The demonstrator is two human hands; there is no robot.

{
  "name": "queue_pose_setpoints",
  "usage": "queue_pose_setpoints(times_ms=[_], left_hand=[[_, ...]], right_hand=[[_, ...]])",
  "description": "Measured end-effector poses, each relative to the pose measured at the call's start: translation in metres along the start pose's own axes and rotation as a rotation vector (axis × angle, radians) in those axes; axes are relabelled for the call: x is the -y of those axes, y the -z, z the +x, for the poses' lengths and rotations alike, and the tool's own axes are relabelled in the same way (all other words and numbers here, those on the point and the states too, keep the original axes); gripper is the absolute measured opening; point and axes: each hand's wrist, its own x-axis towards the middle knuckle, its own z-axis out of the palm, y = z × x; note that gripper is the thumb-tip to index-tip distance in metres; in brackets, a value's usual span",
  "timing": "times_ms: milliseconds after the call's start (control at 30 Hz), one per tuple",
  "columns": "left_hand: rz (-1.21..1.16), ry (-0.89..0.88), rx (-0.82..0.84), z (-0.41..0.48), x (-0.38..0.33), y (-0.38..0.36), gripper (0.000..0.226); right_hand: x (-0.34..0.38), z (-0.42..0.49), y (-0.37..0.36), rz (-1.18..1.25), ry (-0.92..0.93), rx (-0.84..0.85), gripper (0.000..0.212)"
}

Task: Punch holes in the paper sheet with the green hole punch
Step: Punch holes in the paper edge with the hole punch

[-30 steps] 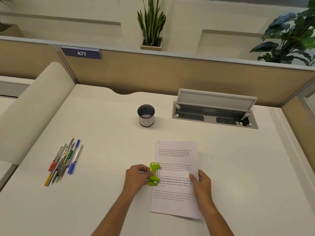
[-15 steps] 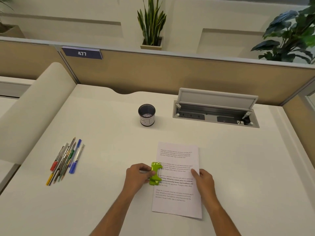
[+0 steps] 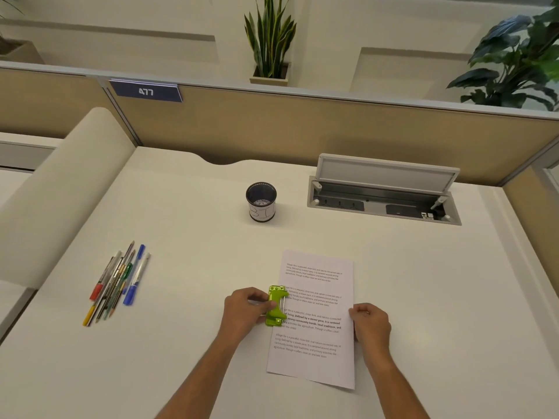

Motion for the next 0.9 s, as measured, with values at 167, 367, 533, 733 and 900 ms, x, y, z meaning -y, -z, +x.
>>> queue_pose_setpoints(times_ms=[167,367,533,733,900], left_hand=[[-0.018,0.003,0.016,0.001,0.002,0.001,0.021],[-0.036,0.031,0.026,0.003,0.001,0.003,0.023],[-0.019,0.028,0.022,0.002,0.002,0.003,0.024],[-0.029,0.034,0.019,0.002,0.001,0.002,0.023],[-0.016,0.026,0.008,0.001,0.0,0.002,0.023]], right_hand=[[0.003,-0.001,0.003,-0.014,0.0,0.015,0.012],[0.008,-0.006,0.007,-0.1,0.007,-0.069,0.014],[0.01,-0.013,0.001,-0.138,0.026,-0.059,0.019],[0.006,-0.01,0.005,-0.064,-0.032,-0.157,0.024],[0.008,-0.009,0.006,0.03,-0.062,-0.104,0.022]])
